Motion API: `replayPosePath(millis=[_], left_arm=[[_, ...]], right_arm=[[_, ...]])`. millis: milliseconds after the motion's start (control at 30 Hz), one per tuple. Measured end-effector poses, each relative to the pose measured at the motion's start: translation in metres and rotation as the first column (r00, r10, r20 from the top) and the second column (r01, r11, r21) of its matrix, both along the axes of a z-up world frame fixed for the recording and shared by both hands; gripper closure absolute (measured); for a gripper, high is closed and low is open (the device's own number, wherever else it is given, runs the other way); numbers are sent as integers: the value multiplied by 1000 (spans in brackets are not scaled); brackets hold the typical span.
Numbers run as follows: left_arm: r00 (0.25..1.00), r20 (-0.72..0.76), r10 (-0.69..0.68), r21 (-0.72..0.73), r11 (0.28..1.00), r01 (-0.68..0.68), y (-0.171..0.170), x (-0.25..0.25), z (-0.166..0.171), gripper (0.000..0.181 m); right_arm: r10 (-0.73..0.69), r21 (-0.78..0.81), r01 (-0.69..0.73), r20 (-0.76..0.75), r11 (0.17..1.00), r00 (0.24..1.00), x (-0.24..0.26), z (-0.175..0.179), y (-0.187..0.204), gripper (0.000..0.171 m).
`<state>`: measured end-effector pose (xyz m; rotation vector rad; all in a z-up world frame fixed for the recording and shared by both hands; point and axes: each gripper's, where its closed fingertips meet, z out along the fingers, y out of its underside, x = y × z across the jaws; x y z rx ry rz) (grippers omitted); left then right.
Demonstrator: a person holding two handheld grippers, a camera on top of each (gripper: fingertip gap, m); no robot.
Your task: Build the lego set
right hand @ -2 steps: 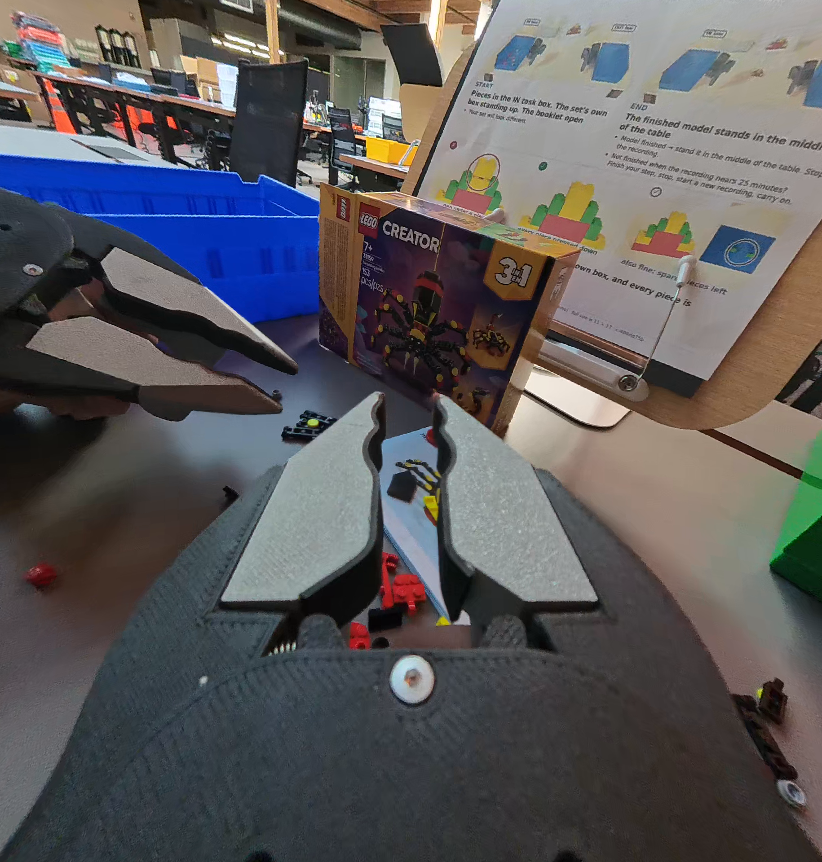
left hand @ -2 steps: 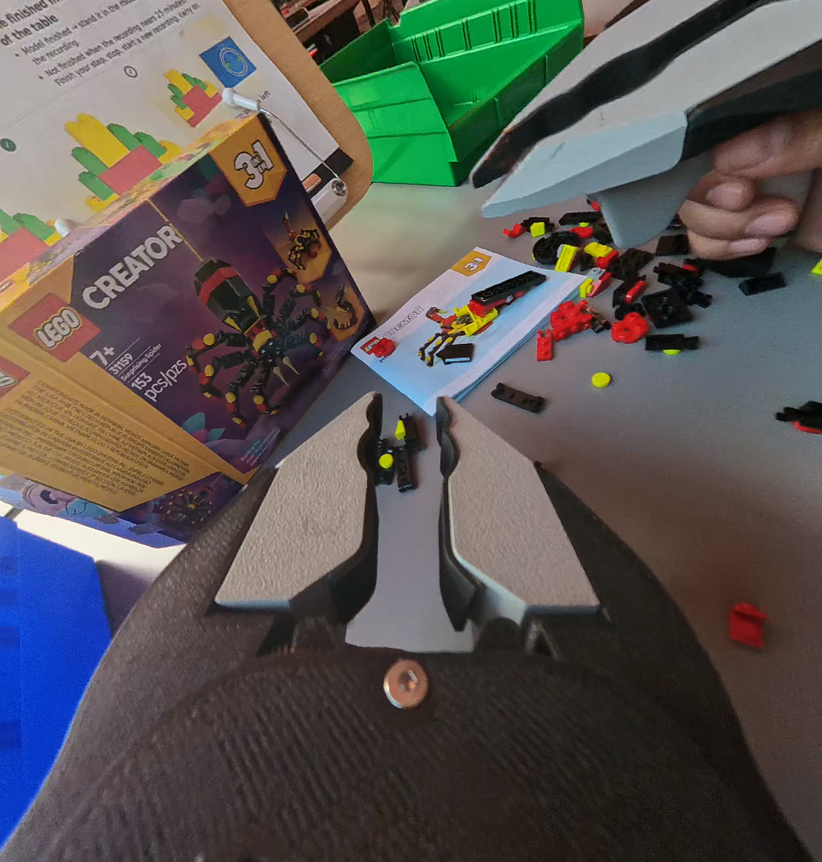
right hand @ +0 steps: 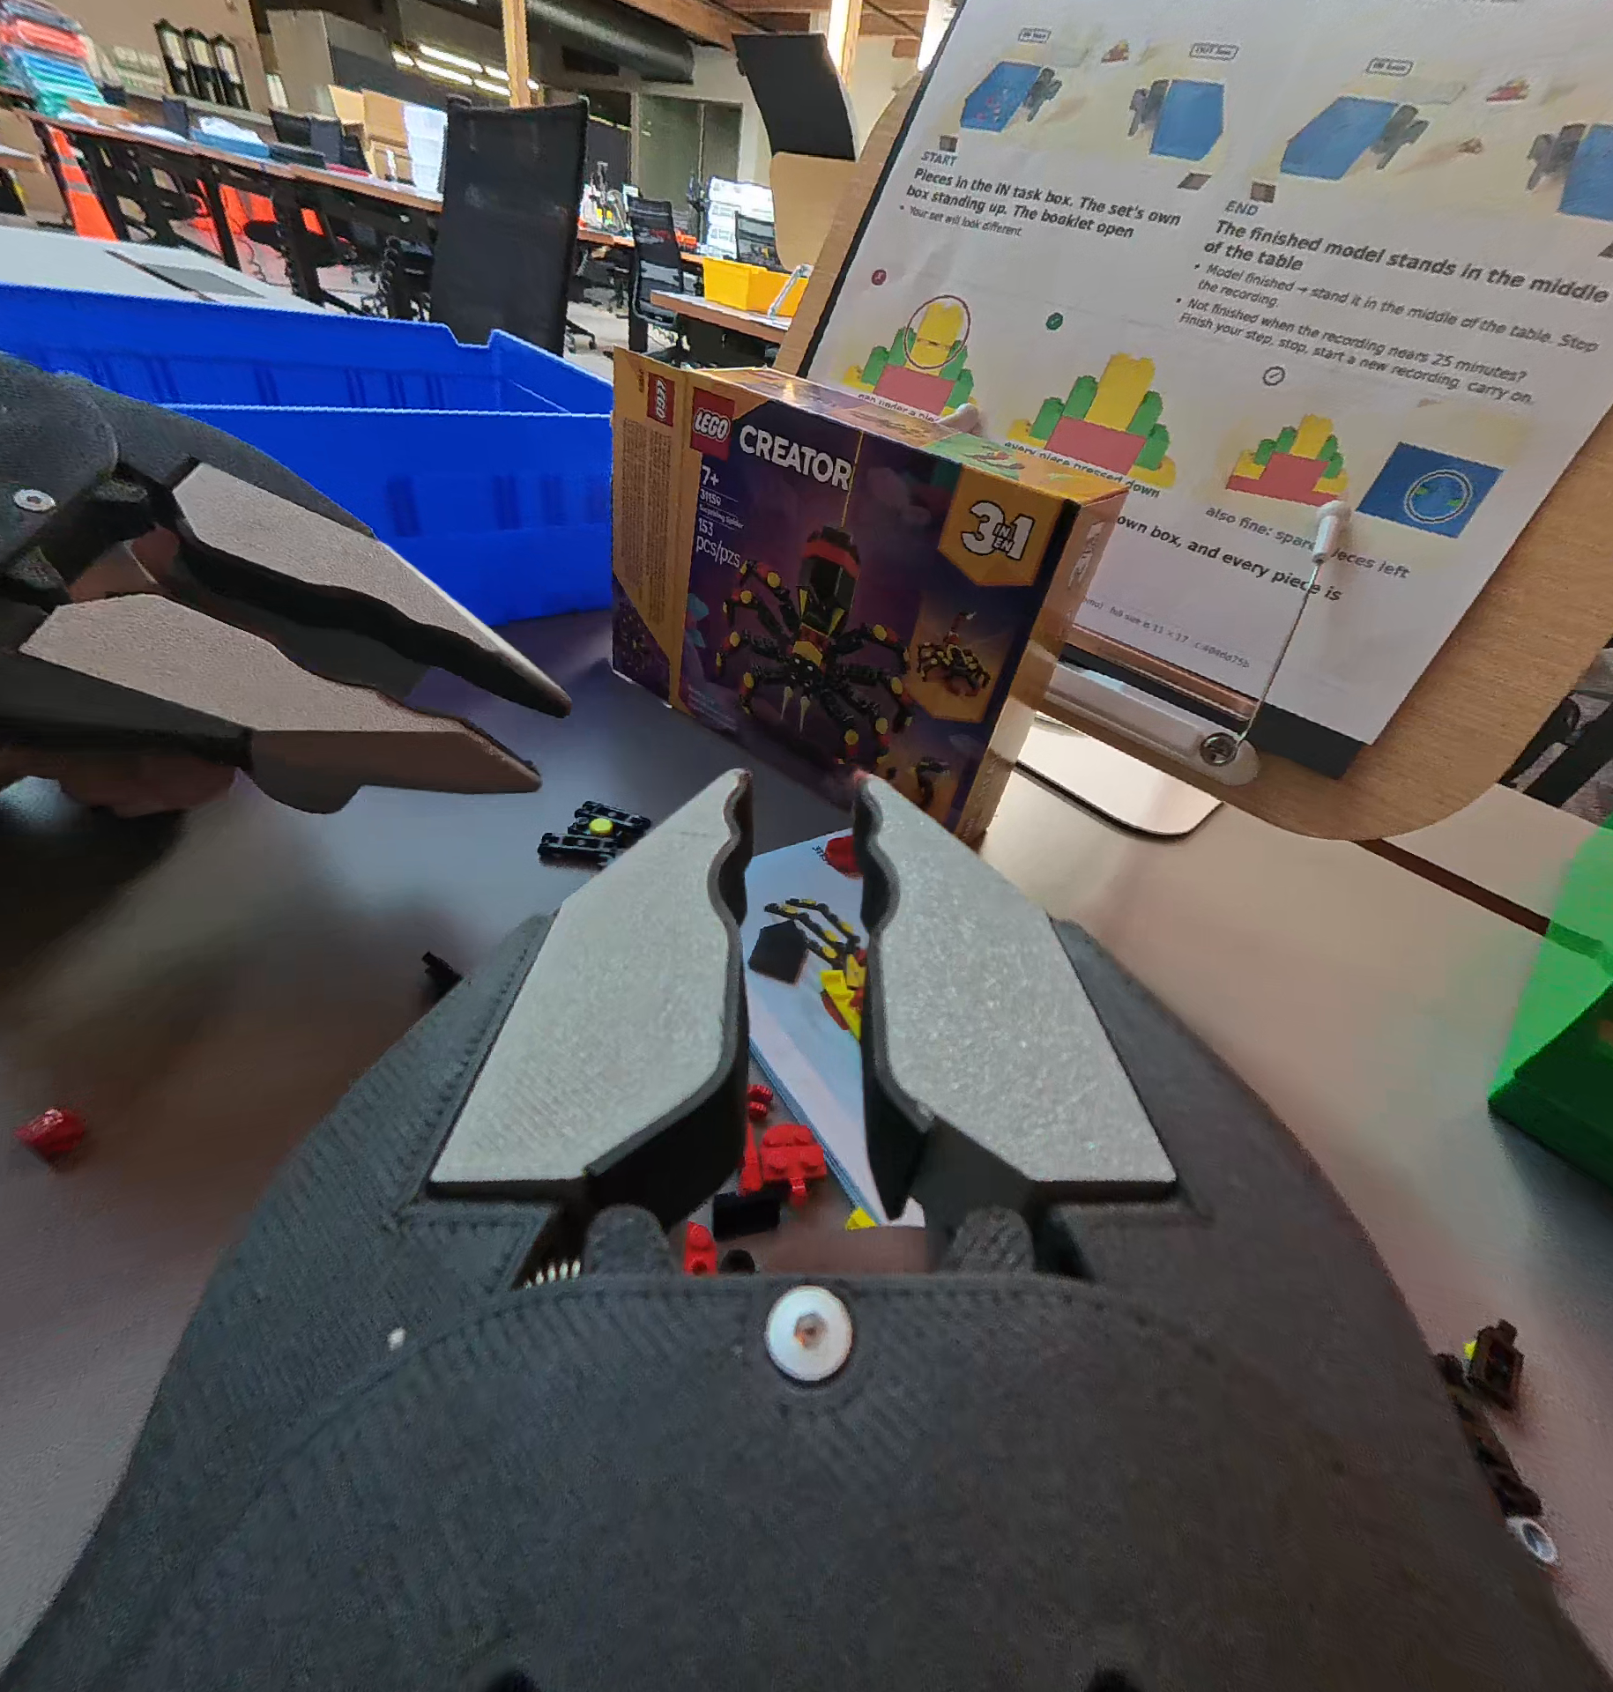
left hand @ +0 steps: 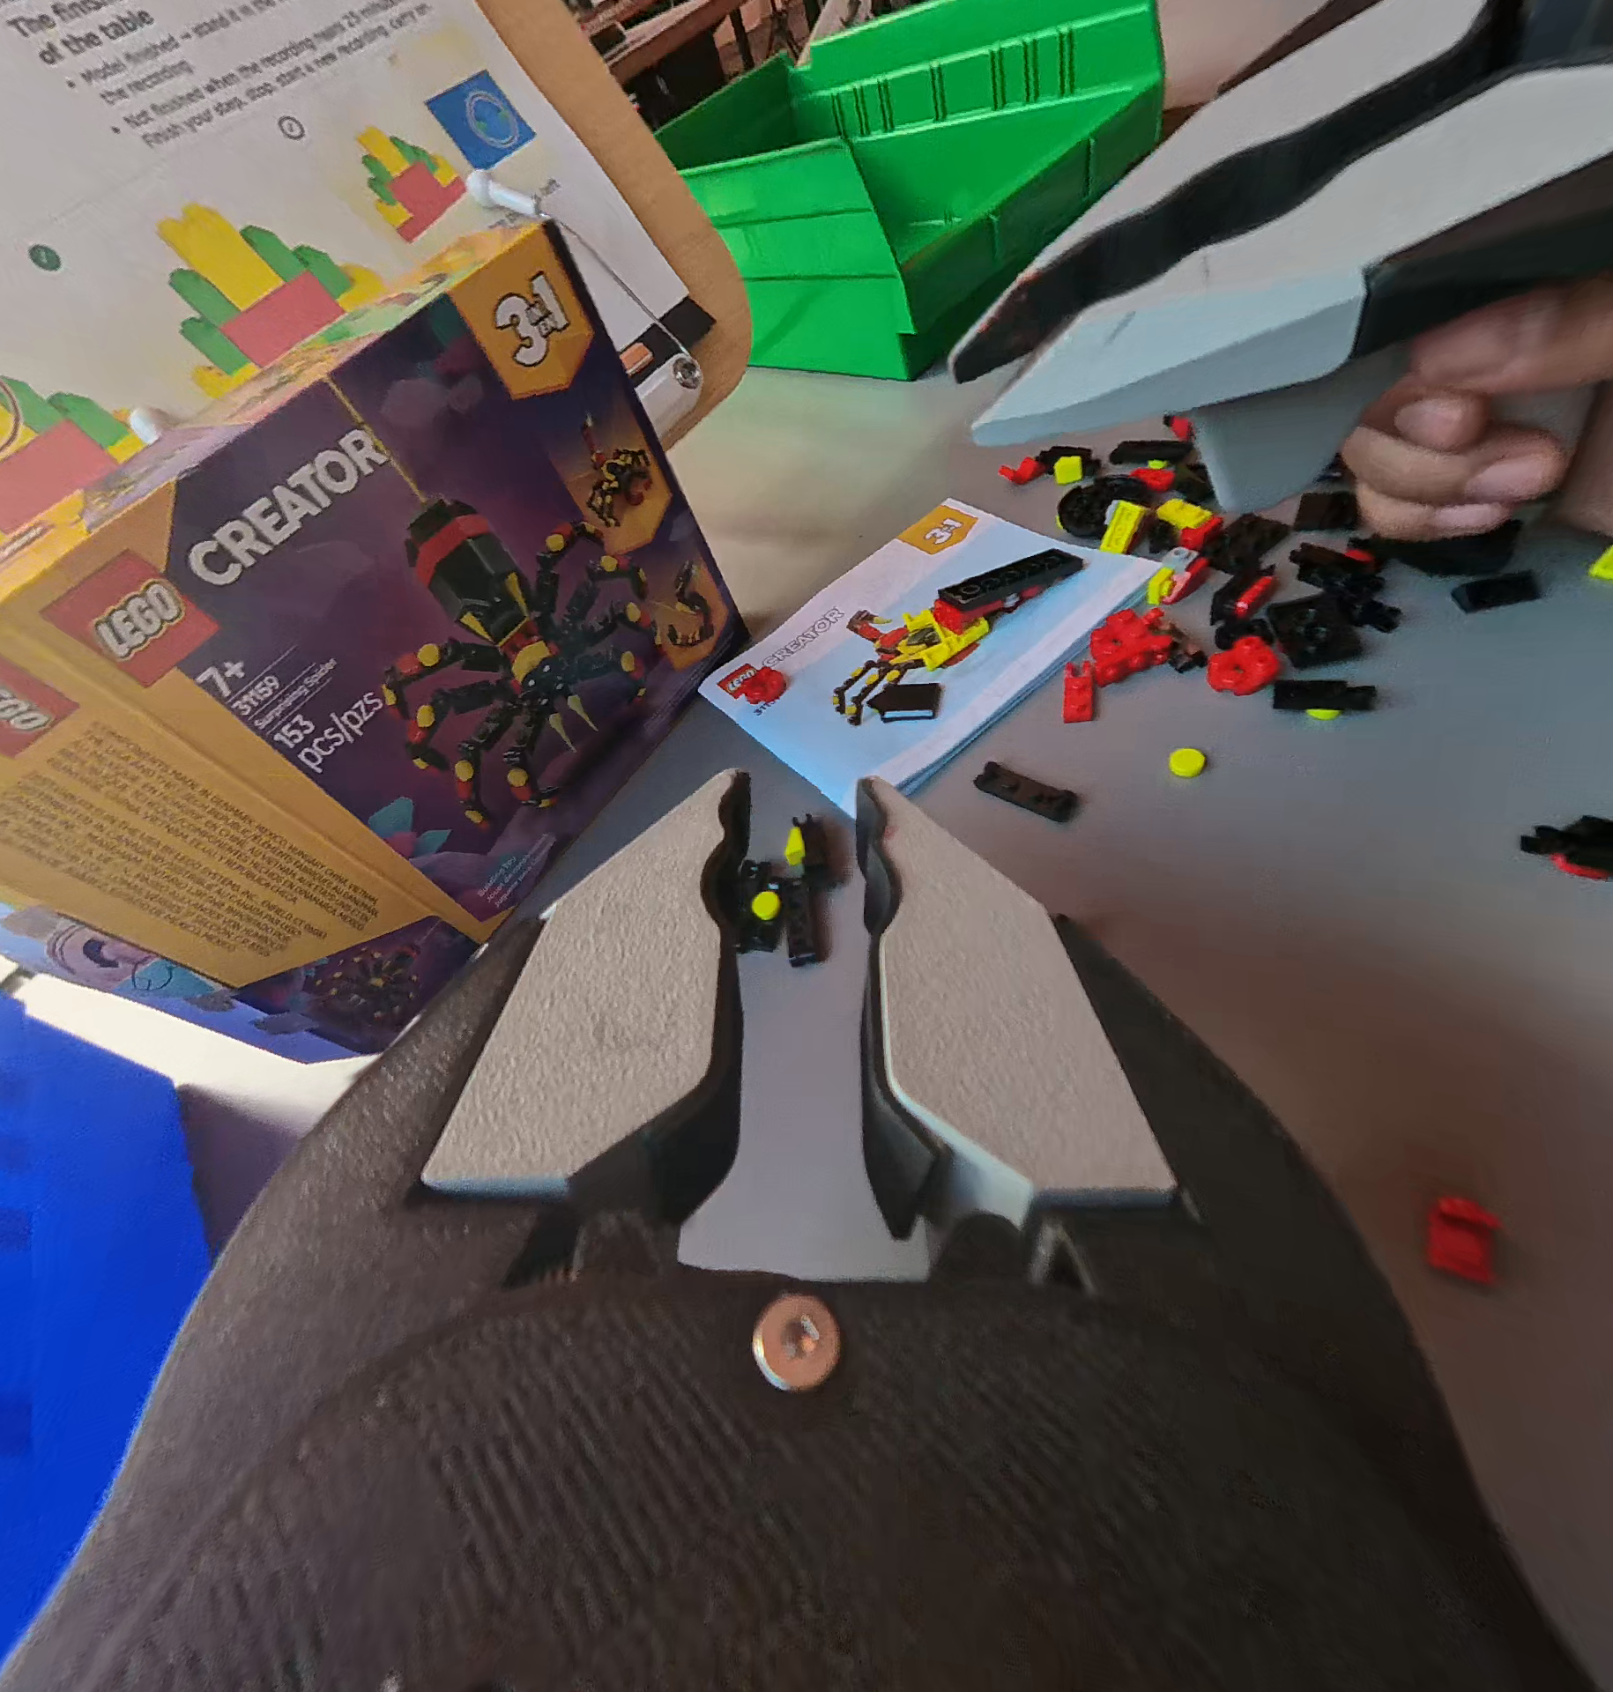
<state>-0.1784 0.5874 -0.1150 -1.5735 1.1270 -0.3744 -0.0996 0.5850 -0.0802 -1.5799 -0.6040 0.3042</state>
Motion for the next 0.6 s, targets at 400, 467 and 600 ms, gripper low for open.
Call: replayPosePath(millis=[400, 467, 600], left_arm=[[996, 93, 14, -73, 997, -7, 2, -4, 7, 163], [995, 102, 12, -74, 997, -4, 2, -4, 8, 163], [991, 133, 0, -92, 996, 12, -2, -2, 10, 163]], right_arm=[[55, -28, -56, -42, 998, 998, -9, 0, -7, 148], [68, -31, -70, -50, 997, 996, -11, 0, -10, 148], [95, -50, -100, -83, 994, 992, -14, 1, -14, 147]])
